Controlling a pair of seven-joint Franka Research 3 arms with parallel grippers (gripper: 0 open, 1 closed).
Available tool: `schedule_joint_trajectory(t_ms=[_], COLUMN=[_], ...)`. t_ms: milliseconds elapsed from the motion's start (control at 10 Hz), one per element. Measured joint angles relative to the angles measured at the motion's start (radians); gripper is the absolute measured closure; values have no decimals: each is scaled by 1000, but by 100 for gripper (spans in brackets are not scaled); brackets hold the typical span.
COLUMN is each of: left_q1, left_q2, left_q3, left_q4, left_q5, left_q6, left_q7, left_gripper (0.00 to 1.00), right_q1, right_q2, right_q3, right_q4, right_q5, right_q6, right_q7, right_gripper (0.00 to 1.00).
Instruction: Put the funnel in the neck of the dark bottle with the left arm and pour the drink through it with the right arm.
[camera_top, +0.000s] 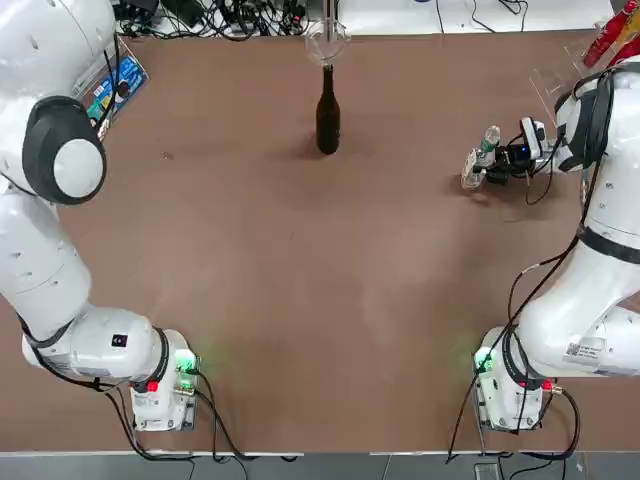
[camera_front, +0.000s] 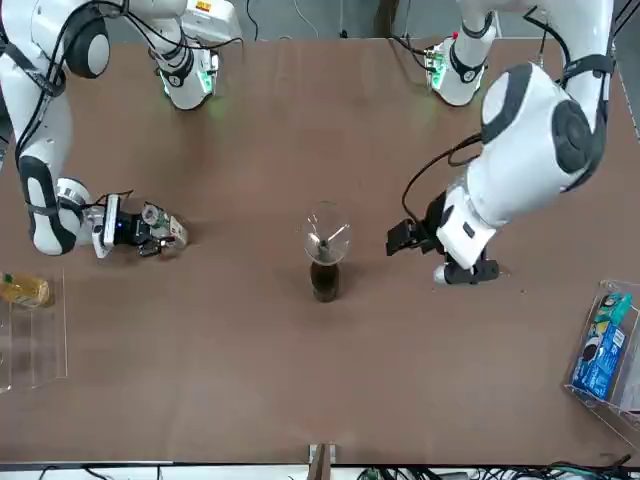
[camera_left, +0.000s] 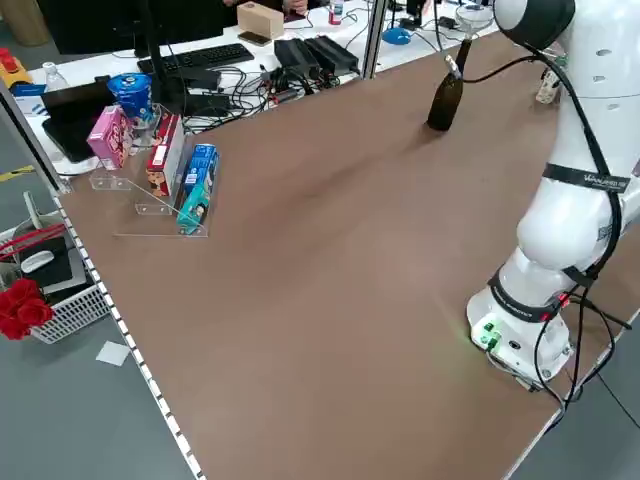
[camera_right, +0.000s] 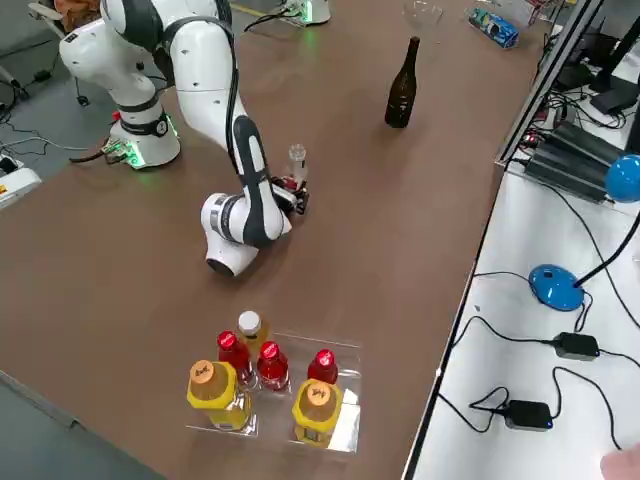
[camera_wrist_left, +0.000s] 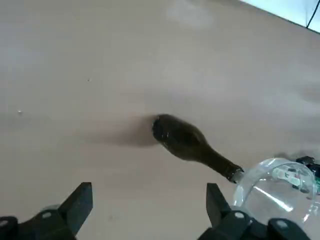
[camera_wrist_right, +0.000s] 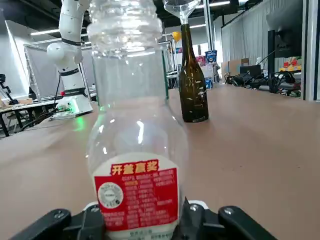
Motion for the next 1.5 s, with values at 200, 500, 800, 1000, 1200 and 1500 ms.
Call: schedule_joint_trajectory(t_ms=[200, 500, 800, 1000, 1200, 1500], left_q1=[5, 15, 16, 15, 14, 8], left_q2=[14, 74, 77, 79, 86, 135], left_q3=[51, 65, 65, 61, 49, 43], left_q4=[-10, -14, -48, -92, -101, -106], left_q5=[-136, -155, -156, -167, -230, -367], left_q6=[-8, -22, -69, -69, -66, -43], left_q7=[13, 316, 680, 833, 1026, 1350], left_gripper=[1, 4, 4, 1, 1, 0], right_q1=[17, 43, 61, 71, 75, 79], right_q2=[-51, -195, -344, -418, -503, -623], right_q3=[-4, -8, -7, 2, 39, 132], right_q4=[3, 8, 8, 7, 6, 4], right_q5=[-1, -25, -75, -119, -157, -204], right_q6=[0, 48, 126, 180, 240, 348], right_q7=[55, 282, 516, 667, 814, 1050], right_gripper=[58, 58, 58, 58, 58, 58])
